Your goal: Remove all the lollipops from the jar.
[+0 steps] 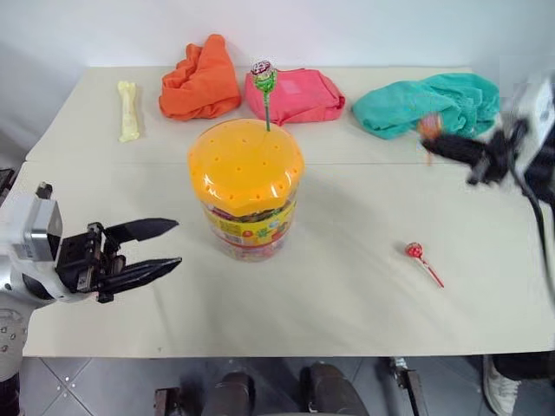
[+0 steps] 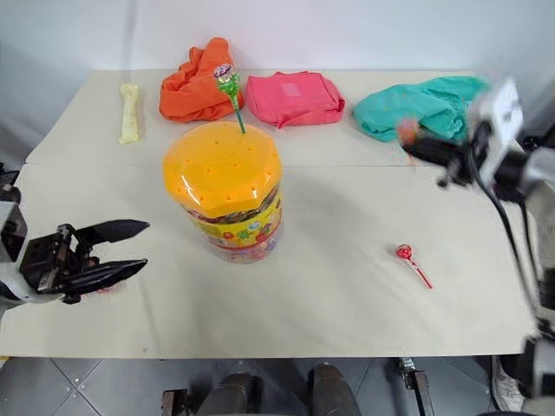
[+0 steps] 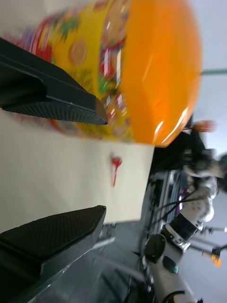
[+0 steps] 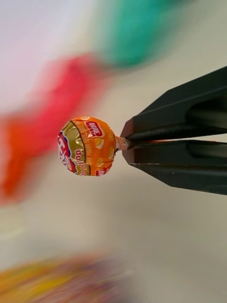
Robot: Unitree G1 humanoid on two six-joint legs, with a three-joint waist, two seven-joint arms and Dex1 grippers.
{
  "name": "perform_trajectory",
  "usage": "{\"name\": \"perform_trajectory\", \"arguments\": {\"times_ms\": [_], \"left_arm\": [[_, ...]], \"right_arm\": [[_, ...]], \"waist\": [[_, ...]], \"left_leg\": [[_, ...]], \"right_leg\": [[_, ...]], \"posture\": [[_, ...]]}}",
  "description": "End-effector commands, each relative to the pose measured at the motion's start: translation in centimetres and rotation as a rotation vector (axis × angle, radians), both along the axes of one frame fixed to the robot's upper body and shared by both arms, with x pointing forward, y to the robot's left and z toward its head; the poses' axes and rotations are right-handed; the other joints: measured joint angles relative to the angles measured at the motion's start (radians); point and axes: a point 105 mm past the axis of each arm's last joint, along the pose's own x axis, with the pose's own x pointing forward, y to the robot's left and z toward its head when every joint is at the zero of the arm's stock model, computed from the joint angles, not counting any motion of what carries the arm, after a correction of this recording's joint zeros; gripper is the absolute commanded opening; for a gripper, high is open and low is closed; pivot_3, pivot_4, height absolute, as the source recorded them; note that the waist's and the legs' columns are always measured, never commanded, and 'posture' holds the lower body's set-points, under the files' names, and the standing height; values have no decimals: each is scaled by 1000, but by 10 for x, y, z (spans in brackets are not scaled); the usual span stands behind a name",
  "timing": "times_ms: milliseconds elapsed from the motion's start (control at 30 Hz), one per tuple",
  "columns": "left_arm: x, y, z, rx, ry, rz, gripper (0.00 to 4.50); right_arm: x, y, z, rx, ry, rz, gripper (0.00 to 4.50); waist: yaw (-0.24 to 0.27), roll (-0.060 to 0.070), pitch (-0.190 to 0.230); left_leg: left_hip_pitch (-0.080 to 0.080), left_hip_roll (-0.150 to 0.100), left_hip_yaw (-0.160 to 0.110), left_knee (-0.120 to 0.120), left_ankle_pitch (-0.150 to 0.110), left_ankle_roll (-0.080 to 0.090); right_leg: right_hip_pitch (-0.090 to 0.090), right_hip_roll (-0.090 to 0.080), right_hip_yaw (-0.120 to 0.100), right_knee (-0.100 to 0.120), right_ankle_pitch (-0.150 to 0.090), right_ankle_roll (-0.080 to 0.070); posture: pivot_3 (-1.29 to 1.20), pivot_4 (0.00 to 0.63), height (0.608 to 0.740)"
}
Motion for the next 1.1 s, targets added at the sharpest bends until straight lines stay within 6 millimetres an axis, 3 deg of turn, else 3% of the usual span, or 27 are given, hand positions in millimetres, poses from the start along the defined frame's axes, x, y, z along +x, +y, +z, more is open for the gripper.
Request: {"name": "perform_trajectory", "arguments": {"times_ms": [33,133,267,467,600,633,667,733,800,1033,1100], "left_arm": [[-3,-3,-3,29,-32,-18,2881],[-1,-2,-7,23,-31,-8,2881],[2,-1,-7,16,-39,5,2881],[6,3,-2,-7,-63,38,2881],[9,7,4,-35,-78,73,2881],[9,9,6,-54,-81,87,2881],[10,10,8,-67,-83,96,2881],[15,22,18,-154,-104,176,2881],[17,31,24,-212,-114,229,2881],[18,38,27,-269,-100,283,2881],[18,37,26,-266,-99,284,2881]], "right_arm": [[-12,-37,-22,-132,83,-126,20],[-22,-62,-56,-261,166,-189,20],[-29,-69,-82,-234,235,-207,20],[-33,-65,-81,-181,226,-155,1640],[-36,-42,-47,-87,60,27,3016],[-35,-31,-34,-35,7,76,3295],[-35,-24,-26,0,-26,109,3295],[-26,31,23,184,-175,275,3295],[-27,77,54,279,-233,417,3295],[-17,186,99,426,-202,589,3295],[-14,202,104,444,-182,598,3295]], "waist": [[-7,1,0],[-6,1,0],[-4,1,0],[-1,1,0],[5,1,0],[7,1,0],[9,1,0],[3,1,0],[-13,3,1],[-4,1,0],[-3,1,0]], "left_leg": [[0,1,4,0,0,0],[2,5,8,1,0,1],[2,5,9,2,0,1],[2,6,9,3,0,1],[2,6,9,3,0,1],[2,6,9,4,0,1],[2,6,9,4,0,1],[2,6,9,5,0,0],[2,7,10,7,0,-1],[1,7,-3,10,-2,-4],[-1,5,-3,9,-2,-4]], "right_leg": [[0,1,1,0,0,0],[1,3,4,0,0,0],[0,4,5,0,0,0],[0,4,5,0,0,0],[0,4,5,0,0,0],[0,4,5,-1,0,0],[0,4,5,-1,0,0],[0,4,5,-1,0,0],[-2,6,5,0,0,0],[-5,5,0,5,1,-1],[-5,4,0,4,1,-1]], "posture": [[0,150,740],[0,150,740],[0,150,740],[0,150,740],[0,150,740],[0,150,740],[0,150,740],[0,150,740],[0,150,740],[0,150,740],[0,150,740]]}}
